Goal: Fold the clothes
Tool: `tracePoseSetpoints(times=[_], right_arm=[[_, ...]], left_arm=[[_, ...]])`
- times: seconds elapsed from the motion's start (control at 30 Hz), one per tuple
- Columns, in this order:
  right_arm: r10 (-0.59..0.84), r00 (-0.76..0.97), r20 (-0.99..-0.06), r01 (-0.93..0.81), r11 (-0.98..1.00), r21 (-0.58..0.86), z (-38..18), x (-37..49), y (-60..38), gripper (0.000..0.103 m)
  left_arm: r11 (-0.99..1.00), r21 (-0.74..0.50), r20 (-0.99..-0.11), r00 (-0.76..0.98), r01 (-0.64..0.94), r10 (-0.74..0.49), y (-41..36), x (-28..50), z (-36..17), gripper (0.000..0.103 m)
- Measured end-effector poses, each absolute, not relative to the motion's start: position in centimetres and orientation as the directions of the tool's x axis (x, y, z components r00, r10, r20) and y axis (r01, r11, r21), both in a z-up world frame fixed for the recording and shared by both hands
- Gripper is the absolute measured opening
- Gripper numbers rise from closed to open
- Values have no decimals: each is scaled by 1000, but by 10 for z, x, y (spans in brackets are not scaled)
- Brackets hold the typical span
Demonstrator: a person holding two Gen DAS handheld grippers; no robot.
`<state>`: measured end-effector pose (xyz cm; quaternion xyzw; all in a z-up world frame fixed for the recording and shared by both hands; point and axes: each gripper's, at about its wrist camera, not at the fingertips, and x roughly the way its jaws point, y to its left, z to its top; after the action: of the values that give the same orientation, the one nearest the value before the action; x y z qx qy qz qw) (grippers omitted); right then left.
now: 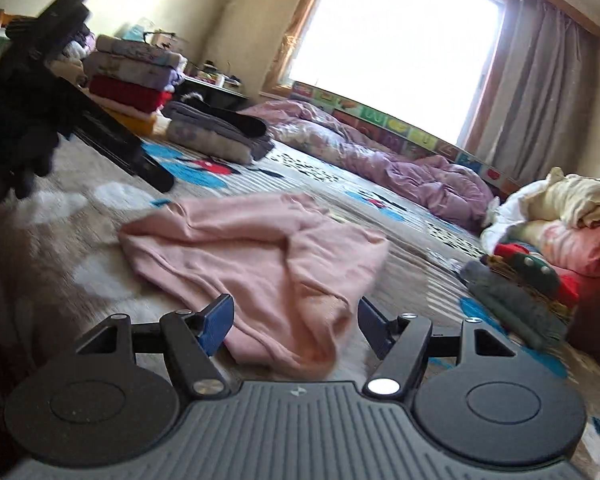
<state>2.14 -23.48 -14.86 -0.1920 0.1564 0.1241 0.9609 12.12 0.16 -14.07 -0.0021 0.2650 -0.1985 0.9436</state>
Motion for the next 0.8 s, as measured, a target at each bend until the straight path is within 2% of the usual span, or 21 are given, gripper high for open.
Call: tracePoseSetpoints(times=[0.23,0.4,0.63,0.7,0.8], right_arm=[[82,911,-404,-279,845,-456,-178,11,-249,68],[48,918,-393,-276,790,-548,-182,11,-237,69],[7,933,-359,-249,734,-632,-190,27,-221,69],[5,939,-344,-242,722,-648,-192,32,-217,69],[14,946,-323,-235,715,-659,-192,40,-216,70]], left_arm=[[812,192,-538,752,550,-382,-16,84,-151,72],[670,460,-543,781,583,-308,-44,71,-168,72],[466,734,-409,870,494,-277,-54,63,-201,77],[403,791,-370,885,459,-283,-59,65,-207,77],[365,826,-331,895,429,-300,-58,68,-207,85]])
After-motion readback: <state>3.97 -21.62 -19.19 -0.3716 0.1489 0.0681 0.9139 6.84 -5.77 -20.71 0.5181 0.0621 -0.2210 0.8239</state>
